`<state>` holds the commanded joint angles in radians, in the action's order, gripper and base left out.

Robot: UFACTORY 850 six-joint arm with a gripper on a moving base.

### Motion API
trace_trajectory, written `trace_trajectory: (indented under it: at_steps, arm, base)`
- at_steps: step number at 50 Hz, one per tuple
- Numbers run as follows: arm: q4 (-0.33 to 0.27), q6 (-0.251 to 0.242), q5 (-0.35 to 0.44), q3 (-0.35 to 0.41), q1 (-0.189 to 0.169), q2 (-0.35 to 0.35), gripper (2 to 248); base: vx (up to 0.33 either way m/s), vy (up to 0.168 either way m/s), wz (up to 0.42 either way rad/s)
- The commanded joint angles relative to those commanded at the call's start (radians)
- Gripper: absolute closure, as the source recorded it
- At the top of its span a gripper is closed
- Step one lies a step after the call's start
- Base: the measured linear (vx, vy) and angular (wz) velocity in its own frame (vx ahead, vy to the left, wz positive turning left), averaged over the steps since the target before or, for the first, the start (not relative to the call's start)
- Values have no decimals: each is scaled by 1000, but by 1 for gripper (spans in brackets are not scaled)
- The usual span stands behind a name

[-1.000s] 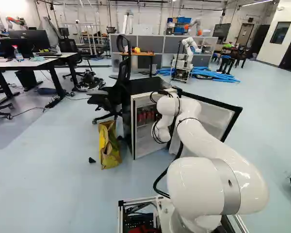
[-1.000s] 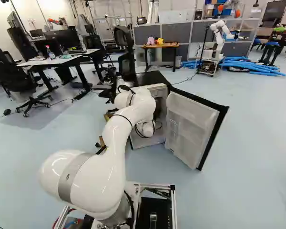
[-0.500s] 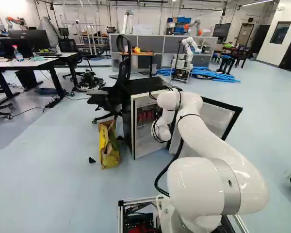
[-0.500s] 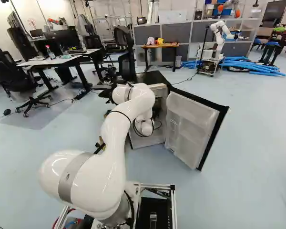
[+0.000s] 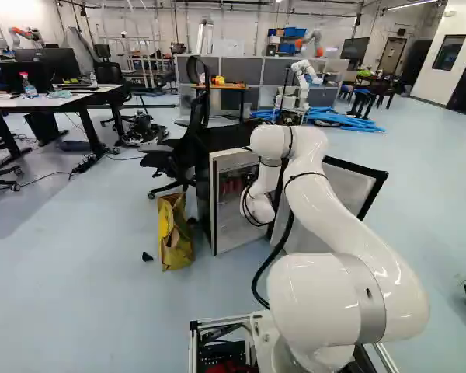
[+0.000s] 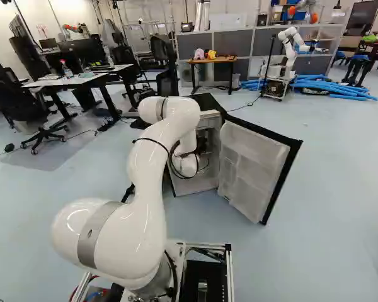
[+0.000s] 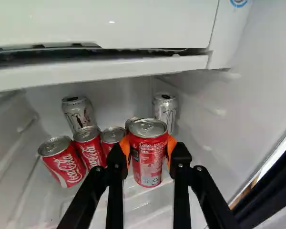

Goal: Grab a drink from the fridge

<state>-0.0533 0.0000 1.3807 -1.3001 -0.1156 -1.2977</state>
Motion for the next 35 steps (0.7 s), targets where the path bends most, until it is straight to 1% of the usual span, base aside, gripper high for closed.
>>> trace_trajectory:
  at_steps: [15,35]
  arm:
    - [0,0,0,141,18,106,154]
    - [0,0,0,274,24,177,154]
  base:
    - [0,0,0]
    - [0,0,0]
